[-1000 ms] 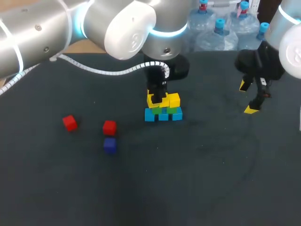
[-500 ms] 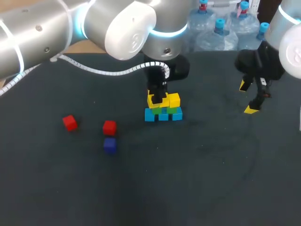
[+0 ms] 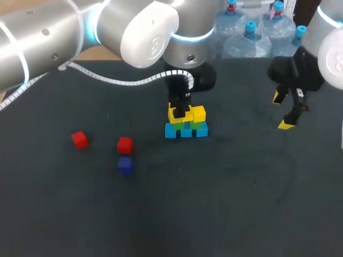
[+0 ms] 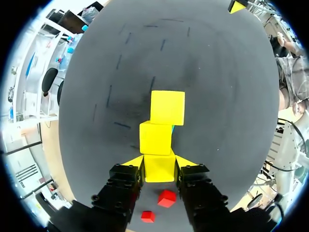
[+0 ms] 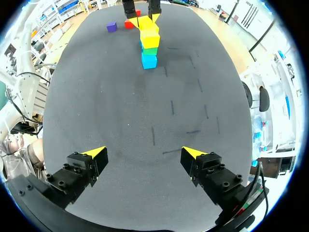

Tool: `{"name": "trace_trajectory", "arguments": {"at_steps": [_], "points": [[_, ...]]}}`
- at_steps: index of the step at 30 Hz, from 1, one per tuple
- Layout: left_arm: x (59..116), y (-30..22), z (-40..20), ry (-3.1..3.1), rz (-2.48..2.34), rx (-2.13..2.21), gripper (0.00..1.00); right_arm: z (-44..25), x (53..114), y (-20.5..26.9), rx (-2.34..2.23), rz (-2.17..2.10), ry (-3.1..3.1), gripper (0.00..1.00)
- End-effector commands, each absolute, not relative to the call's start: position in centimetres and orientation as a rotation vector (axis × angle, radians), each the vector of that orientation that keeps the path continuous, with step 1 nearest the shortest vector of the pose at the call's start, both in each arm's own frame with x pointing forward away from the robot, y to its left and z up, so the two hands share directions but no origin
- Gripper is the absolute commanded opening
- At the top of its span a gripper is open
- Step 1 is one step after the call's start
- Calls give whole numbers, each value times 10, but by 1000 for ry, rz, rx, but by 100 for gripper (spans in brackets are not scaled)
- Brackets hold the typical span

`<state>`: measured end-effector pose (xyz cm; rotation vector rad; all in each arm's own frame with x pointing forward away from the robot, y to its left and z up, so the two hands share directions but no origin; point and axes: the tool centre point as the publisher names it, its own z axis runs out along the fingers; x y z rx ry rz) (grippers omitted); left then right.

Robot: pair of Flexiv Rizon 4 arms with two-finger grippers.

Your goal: Place the blue cubes, place green cubes on the blue cubes, place the yellow cubes on the green cubes, then place the red cubes on the yellow cubes, and place purple cube on the red cubes.

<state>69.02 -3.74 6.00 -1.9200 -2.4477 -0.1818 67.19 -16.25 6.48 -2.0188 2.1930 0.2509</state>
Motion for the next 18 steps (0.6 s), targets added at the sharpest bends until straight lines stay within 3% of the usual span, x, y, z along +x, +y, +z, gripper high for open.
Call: {"name": "trace_trajectory", "arguments": {"at_steps": [1, 13, 18], "points": [[693, -38, 60, -2440, -178, -1916, 0, 64, 673, -163, -2020, 254, 2191, 100], [695, -38, 60, -2422, -185, -1923, 0, 64, 673, -163, -2020, 254, 2191, 100], [695, -38, 62, -2417, -197, -1927, 8, 64, 673, -163, -2020, 254, 2191, 100]]}}
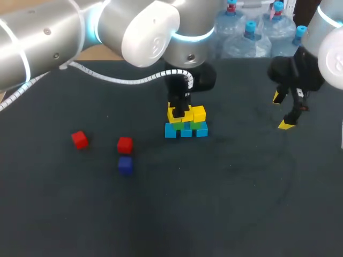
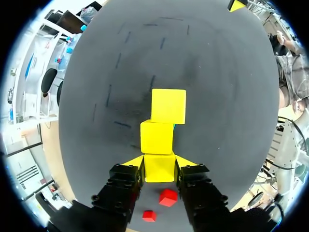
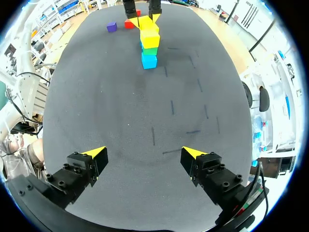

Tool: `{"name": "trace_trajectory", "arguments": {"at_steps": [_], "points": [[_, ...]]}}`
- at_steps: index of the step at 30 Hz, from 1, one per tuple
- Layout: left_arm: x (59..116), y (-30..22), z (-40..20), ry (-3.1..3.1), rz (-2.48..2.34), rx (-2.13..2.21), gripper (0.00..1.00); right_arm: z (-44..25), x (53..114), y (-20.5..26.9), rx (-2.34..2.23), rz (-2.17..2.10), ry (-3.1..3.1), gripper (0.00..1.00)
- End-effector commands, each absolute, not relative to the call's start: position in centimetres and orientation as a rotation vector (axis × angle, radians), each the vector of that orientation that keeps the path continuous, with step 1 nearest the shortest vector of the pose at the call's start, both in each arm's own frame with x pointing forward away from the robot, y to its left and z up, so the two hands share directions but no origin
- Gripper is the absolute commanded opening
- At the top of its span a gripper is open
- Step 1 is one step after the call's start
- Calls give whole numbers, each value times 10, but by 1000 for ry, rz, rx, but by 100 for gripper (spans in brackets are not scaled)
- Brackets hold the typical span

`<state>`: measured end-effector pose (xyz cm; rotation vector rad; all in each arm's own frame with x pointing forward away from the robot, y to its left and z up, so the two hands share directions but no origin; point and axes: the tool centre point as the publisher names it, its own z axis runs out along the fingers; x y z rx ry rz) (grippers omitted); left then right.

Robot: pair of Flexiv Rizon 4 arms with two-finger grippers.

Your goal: Place the blue cubes, place green cubes on the blue cubes, place the yellow cubes on the green cubes, then place the red cubes on the yellow cubes, and place purple cube on the red cubes.

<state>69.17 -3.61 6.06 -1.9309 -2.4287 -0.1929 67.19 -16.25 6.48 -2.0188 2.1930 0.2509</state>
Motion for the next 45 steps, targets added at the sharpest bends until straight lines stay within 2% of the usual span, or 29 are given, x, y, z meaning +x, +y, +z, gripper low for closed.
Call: {"name": "trace_trajectory", "arguments": {"at_steps": [1, 10, 14, 25, 27, 28, 29, 30, 31, 32, 45], "points": [[696, -38, 62, -2417, -198, -1928, 8, 64, 673, -163, -2020, 254, 2191, 100], [695, -39, 61, -2410, -192, -1929, 17, 64, 673, -163, -2020, 254, 2191, 100], [695, -40, 60, -2406, -193, -1935, 15, 64, 673, -163, -2020, 254, 2191, 100], [697, -40, 60, -2398, -194, -1938, 18, 64, 673, -163, -2020, 254, 2191, 100], [697, -40, 60, -2397, -193, -1937, 27, 64, 673, -163, -2020, 254, 2191, 100], [697, -40, 59, -2395, -194, -1937, 36, 64, 673, -163, -2020, 254, 2191, 100], [697, -40, 59, -2393, -194, -1937, 38, 64, 673, -163, -2020, 254, 2191, 100], [697, -40, 59, -2388, -194, -1940, 46, 64, 673, -163, -2020, 254, 2191, 100], [697, -40, 59, -2381, -196, -1938, 78, 64, 673, -163, -2020, 254, 2191, 100], [697, -40, 59, -2375, -194, -1943, 100, 64, 673, -163, -2020, 254, 2191, 100], [698, -34, 65, -2410, -185, -1920, 100, 64, 673, -163, -2020, 254, 2191, 100]]}}
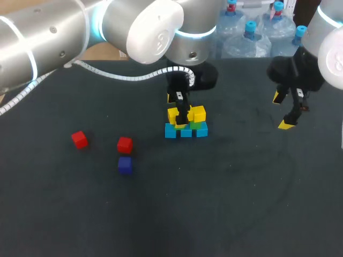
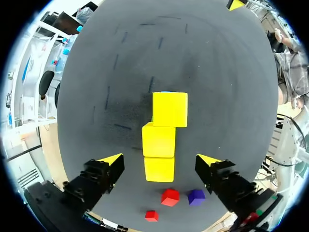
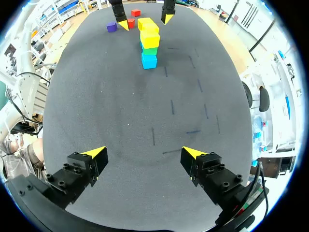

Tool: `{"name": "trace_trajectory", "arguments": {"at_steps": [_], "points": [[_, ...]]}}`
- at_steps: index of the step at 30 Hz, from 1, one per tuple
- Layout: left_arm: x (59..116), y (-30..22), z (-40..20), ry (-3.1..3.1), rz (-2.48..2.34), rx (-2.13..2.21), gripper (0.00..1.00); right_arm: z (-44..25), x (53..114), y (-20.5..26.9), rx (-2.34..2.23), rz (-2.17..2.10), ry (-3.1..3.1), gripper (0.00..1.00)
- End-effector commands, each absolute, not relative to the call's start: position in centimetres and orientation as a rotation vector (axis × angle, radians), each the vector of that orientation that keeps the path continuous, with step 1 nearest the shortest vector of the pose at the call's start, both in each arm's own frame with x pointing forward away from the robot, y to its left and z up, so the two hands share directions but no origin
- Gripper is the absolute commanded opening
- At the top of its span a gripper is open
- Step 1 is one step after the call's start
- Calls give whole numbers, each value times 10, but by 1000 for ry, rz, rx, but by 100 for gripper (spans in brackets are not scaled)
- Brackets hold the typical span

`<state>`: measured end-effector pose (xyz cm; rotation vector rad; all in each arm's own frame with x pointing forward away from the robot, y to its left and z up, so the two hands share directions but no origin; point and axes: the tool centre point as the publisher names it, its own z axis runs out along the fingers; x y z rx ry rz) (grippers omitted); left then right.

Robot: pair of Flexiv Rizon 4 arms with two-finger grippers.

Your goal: Place the blue cubes, place green cubes on the blue cubes, place the yellow cubes on the green cubes, then place the red cubes on the yellow cubes, and place purple cube on the red cubes.

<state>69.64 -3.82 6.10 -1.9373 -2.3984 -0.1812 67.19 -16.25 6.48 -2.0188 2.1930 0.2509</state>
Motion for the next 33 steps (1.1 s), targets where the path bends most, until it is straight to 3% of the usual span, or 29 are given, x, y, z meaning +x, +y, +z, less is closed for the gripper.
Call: {"name": "trace_trajectory", "arguments": {"at_steps": [1, 22, 33], "points": [[697, -30, 68, -2423, -195, -1899, 100, 64, 673, -163, -2020, 254, 2191, 100], [676, 40, 146, -2695, -370, -1671, 100, 64, 673, -163, -2020, 254, 2191, 100], [676, 40, 146, -2695, -370, -1671, 100, 64, 673, -163, -2020, 254, 2191, 100]]}}
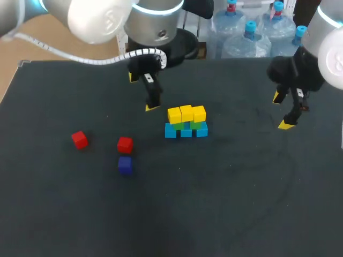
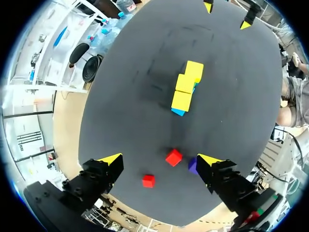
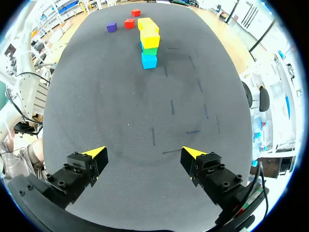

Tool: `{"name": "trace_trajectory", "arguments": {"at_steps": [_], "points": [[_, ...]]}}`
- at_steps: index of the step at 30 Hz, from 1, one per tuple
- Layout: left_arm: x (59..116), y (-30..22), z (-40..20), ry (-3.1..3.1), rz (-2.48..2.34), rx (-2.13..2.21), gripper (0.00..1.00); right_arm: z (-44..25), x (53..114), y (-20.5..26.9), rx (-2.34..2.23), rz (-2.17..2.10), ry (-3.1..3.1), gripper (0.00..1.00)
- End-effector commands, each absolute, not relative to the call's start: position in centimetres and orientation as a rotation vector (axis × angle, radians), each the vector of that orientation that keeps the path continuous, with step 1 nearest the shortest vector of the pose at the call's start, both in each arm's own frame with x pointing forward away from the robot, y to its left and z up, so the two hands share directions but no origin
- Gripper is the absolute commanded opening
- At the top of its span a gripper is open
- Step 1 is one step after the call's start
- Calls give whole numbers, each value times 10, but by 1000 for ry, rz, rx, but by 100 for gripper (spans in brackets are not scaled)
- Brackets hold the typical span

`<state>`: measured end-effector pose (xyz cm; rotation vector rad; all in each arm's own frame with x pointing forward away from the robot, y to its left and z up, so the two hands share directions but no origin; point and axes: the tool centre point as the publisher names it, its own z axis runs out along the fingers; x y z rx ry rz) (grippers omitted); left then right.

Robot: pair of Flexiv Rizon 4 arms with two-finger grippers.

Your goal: Place the blue cubes, place green cubes on the blue cubes, place the yellow cubes on the green cubes, then place the red cubes on the yellow cubes, and place purple cube on the red cubes.

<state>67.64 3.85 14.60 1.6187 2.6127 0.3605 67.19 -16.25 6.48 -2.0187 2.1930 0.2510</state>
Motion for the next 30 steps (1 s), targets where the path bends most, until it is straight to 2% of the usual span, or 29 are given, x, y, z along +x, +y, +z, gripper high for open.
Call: {"name": "trace_trajectory", "arguments": {"at_steps": [1, 9, 19, 30], "points": [[676, 40, 146, 2609, 358, 1618, 100, 64, 673, -163, -2020, 254, 2191, 100], [668, 76, 149, 2696, 403, 1521, 100, 64, 673, -163, -2020, 254, 2191, 100], [654, 119, 122, 2848, 410, 1412, 100, 64, 673, -163, -2020, 254, 2191, 100], [655, 121, 116, 2789, 312, 1471, 100, 64, 673, -163, -2020, 254, 2191, 100]]}}
